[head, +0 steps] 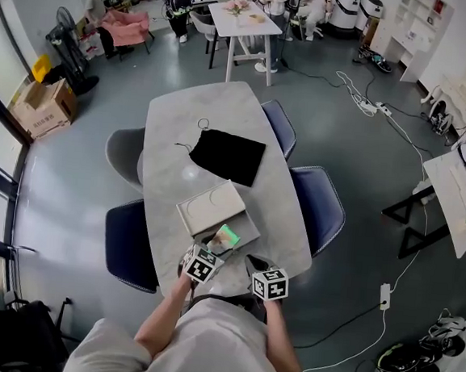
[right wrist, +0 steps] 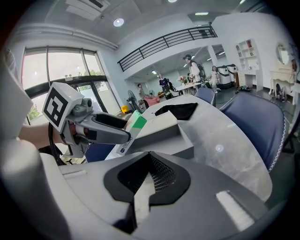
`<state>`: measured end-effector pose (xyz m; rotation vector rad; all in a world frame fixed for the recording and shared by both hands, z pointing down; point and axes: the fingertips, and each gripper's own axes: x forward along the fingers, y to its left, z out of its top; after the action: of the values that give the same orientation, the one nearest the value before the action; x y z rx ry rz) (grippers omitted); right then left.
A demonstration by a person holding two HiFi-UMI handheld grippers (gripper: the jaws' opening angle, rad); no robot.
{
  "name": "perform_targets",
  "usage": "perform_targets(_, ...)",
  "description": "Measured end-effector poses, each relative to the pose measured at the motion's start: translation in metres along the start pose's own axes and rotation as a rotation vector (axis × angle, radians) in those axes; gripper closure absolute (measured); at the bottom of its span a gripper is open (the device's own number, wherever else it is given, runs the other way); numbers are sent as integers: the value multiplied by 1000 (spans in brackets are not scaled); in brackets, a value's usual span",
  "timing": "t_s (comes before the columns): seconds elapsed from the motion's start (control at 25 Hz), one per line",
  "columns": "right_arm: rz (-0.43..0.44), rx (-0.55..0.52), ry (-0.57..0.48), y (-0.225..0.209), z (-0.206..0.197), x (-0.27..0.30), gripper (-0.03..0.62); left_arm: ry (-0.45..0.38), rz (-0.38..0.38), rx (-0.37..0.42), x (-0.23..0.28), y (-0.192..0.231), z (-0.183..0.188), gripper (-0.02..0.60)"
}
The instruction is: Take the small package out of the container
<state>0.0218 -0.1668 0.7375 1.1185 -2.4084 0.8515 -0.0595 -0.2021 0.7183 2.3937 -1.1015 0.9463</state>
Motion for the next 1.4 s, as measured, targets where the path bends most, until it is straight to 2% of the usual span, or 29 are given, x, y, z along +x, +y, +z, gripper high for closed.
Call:
perform_targets(0.4,-45,3,-14,-10,2,-8,592,-1,2,-46,-4,1,-4,225)
perform_targets(0.96,-78,0,-9,-13,-1,-6,592,-7,-1,-53,-6,1,-5,225)
perform_targets(1.4,-40,-2,-15,-6,1,-6,592,-21,-5,-62,-7,3,3,225)
